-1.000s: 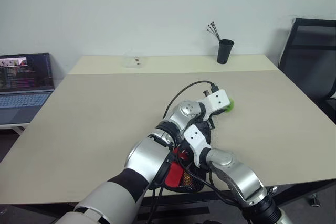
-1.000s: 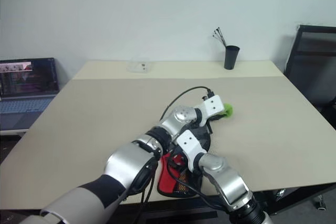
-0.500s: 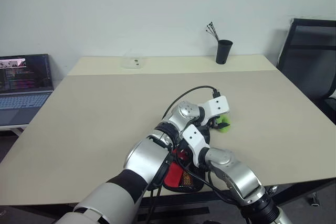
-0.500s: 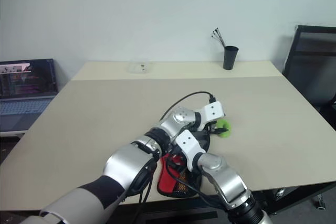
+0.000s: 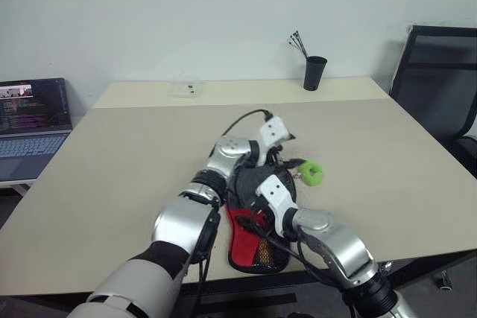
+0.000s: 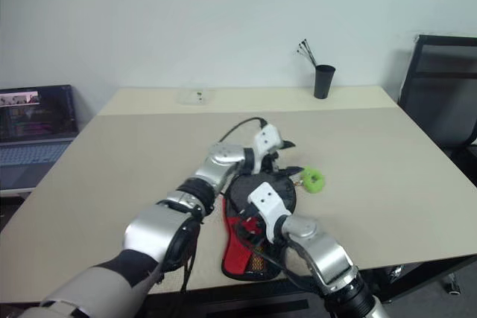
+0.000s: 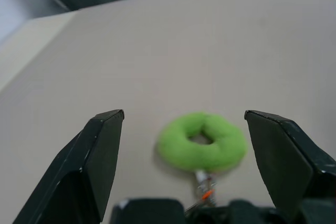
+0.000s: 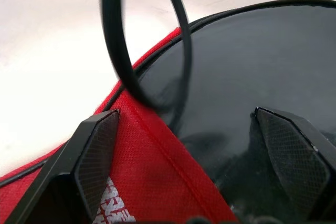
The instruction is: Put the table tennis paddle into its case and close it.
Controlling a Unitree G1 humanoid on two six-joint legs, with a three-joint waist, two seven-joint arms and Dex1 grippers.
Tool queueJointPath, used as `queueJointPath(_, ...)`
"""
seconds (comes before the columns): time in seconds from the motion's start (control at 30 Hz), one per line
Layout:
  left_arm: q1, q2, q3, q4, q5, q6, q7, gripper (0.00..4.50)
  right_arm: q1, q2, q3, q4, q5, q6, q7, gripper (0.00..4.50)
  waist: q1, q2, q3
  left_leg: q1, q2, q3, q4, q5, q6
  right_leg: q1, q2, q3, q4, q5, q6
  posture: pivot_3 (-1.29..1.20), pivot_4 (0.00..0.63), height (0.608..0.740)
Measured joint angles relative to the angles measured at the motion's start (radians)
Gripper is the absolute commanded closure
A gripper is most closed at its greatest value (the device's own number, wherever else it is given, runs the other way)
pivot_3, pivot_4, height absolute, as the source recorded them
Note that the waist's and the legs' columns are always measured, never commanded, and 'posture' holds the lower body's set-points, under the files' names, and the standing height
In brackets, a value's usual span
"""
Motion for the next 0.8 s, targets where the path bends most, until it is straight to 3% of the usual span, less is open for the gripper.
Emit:
queueJointPath(0.37,0.103,0.111,0.063,-0.090,-0.099,0.051,-0.062,0.49,0.008,-0.064,-0.104,-0.196,0.167,0.198,0.064,0.00,0.000,0.000,0.000,-0.001,0.000,0.000,0.000,0.000,0.000,-0.001,0.000,0.000,0.000,0.000,0.000,0.00,0.150,0.740)
queueJointPath(0.5,0.171,0.121,0.064,-0.162,-0.128,0.087,-0.110,0.49,-0.024,-0.142,-0.213,-0.273,0.245,0.245,0.106,0.00,0.000,0.000,0.000,-0.001,0.000,0.000,0.000,0.000,0.000,-0.001,0.000,0.000,0.000,0.000,0.000,0.00,0.150,0.740)
queueJointPath(0.67,0.242,0.115,0.058,-0.205,-0.138,0.115,-0.111,0.49,-0.037,-0.283,-0.341,-0.239,0.301,0.230,0.165,0.00,0.001,0.000,0.000,-0.001,0.000,0.000,0.000,0.000,0.000,-0.001,0.000,0.000,0.000,0.000,0.000,0.00,0.150,0.740)
queueJointPath(0.8,0.259,0.109,0.037,-0.234,-0.136,0.128,-0.109,0.49,-0.042,-0.353,-0.368,-0.129,0.293,0.161,0.181,0.00,0.002,0.000,0.000,-0.001,0.000,0.001,0.000,0.000,0.000,-0.001,0.000,0.001,0.000,0.000,0.000,0.00,0.150,0.740)
